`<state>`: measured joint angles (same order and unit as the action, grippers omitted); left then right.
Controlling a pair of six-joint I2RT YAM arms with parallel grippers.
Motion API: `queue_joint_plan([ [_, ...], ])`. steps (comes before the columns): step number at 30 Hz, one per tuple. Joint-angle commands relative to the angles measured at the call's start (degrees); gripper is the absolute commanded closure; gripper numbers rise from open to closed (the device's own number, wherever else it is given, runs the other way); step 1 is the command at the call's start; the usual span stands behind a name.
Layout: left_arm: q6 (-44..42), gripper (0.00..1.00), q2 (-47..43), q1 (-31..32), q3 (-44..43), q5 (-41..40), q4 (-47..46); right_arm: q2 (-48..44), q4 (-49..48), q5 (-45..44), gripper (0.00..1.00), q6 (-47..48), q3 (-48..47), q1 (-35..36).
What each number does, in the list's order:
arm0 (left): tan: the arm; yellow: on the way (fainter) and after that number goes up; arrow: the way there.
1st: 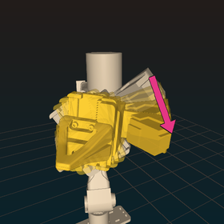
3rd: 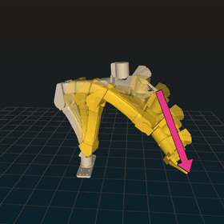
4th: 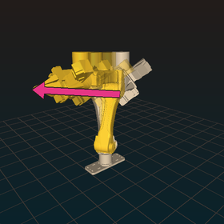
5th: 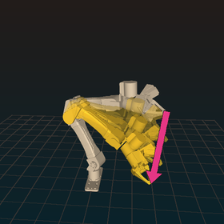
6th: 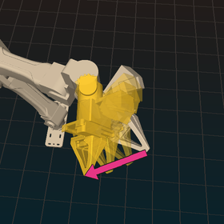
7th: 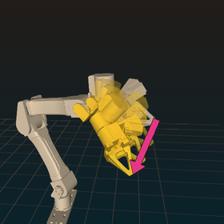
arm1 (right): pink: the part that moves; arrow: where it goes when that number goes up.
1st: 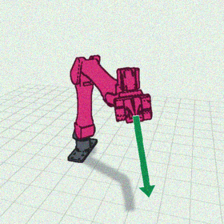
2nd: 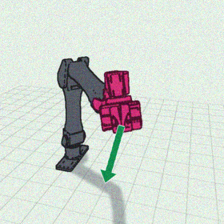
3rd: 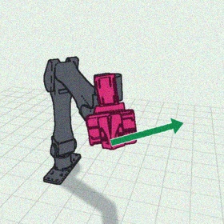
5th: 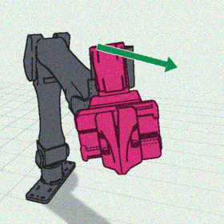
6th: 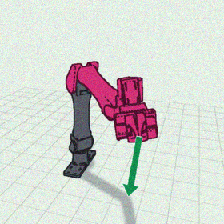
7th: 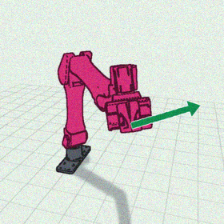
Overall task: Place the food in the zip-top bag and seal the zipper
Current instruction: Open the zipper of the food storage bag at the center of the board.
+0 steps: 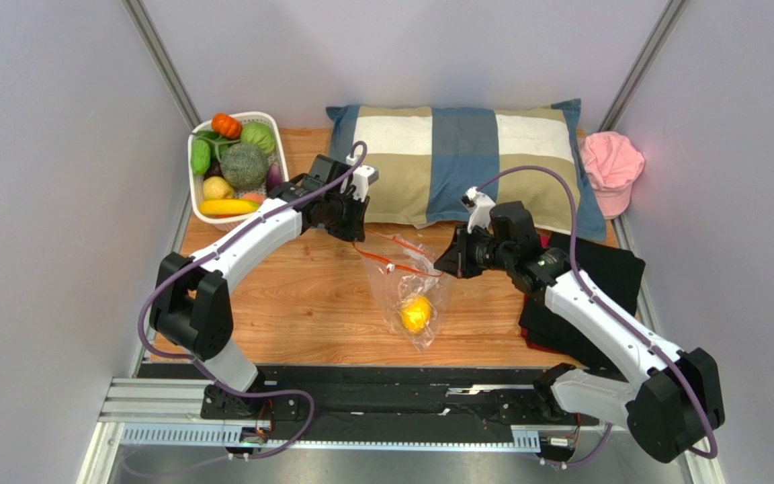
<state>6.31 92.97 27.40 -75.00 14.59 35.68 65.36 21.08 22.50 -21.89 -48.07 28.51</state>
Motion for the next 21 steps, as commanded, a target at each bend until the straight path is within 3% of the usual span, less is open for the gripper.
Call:
queue_joint_plan([
  [1,-7.5,1.0,-1.1,-1.6,2.1,-4.2,-7.1,-3.2,-2.3,-3.7,1.0,13.9,3.5,1.3],
  [6,-16.4,1.0,-1.6,-1.5,3.4,-1.9,-11.9,-4.5,-7.7,-6.9,1.0,21.3,6.0,7.8],
  [12,-23.0,1.0,0.0,-1.5,4.0,-3.5,-13.4,-5.8,-12.1,-8.0,1.0,29.9,9.2,10.7],
  [21,-25.0,1.0,0.8,-1.5,3.6,-2.5,-12.0,-12.4,-14.5,-8.3,1.0,48.1,16.2,18.8],
])
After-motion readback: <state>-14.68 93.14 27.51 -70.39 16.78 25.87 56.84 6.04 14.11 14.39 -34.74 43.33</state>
